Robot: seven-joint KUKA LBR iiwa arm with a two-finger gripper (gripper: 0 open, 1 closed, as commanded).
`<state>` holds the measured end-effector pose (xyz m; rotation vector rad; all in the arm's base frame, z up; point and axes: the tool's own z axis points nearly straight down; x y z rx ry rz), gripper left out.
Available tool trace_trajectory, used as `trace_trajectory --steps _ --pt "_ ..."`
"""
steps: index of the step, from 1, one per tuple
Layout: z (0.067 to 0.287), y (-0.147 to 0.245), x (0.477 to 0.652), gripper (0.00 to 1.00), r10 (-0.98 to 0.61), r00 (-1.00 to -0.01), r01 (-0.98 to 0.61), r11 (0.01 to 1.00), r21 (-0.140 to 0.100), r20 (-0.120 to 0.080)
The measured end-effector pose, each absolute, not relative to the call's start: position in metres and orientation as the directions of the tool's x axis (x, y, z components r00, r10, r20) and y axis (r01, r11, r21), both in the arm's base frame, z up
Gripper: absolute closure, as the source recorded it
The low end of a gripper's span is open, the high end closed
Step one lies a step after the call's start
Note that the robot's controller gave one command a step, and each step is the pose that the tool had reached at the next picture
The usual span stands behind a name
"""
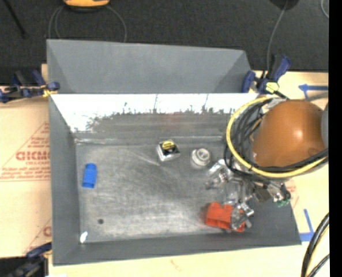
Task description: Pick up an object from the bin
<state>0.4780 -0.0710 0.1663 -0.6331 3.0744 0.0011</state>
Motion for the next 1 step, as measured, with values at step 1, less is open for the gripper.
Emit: trace_trajectory --steps 1 --pt "0.0748 -0.1004 0.4941 0.0 -0.779 -0.627 -0.779 0.627 0.005 0.005"
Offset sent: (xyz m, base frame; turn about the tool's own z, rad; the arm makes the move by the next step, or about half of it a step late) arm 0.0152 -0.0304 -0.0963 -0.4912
